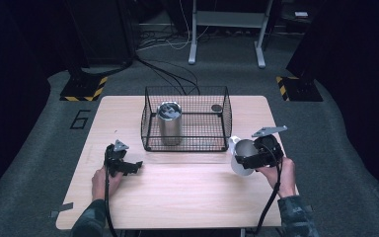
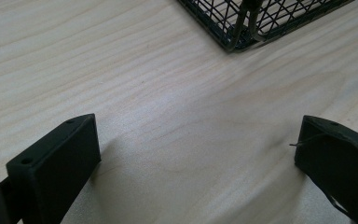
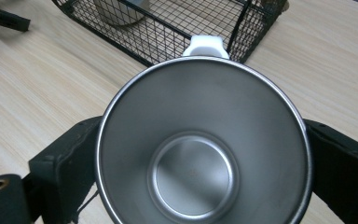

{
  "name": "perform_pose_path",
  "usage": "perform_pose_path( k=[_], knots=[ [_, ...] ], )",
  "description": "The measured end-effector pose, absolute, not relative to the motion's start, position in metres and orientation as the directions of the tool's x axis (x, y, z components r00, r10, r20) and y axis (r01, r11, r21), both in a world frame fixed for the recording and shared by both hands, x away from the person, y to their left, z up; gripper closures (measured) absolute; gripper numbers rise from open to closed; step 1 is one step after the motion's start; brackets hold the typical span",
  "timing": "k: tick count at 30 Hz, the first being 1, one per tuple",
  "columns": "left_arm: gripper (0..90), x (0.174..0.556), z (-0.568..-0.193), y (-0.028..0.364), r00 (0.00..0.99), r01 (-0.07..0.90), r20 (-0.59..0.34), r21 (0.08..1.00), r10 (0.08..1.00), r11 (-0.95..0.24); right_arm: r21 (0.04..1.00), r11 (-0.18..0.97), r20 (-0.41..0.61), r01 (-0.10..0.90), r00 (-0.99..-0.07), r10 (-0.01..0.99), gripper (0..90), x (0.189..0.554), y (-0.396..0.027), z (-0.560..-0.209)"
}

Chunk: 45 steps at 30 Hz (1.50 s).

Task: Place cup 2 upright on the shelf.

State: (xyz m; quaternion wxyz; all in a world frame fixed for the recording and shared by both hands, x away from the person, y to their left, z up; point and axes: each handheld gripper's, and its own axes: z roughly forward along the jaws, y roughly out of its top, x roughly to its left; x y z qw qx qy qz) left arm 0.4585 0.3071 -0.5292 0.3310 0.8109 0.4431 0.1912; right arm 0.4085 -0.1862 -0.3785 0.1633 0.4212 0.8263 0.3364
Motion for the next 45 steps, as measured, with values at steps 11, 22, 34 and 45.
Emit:
perform_pose_path(
  k=[11,22,34,45],
  knots=[
    [0.0,0.459,-0.529,0.307,0.534,0.592,0.017,0.706,0.845,-0.388,0.707,0.426,0.006,0.565,-0.608,0.794,5.5,0.412,-0.172,-0.367],
    [0.0,0.459,-0.529,0.307,0.534,0.592,0.017,0.706,0.845,-0.389,0.721,0.442,-0.016,0.533,-0.625,0.780,5.5,0.417,-0.159,-0.357],
    [0.0,0.459,-0.529,0.307,0.534,0.592,0.017,0.706,0.845,-0.388,0.723,0.461,-0.023,0.514,-0.650,0.760,5.5,0.424,-0.145,-0.348],
    [0.0,0.458,-0.529,0.307,0.534,0.593,0.018,0.705,0.845,-0.389,0.731,0.469,-0.038,0.495,-0.657,0.753,5.5,0.433,-0.136,-0.341]
  ],
)
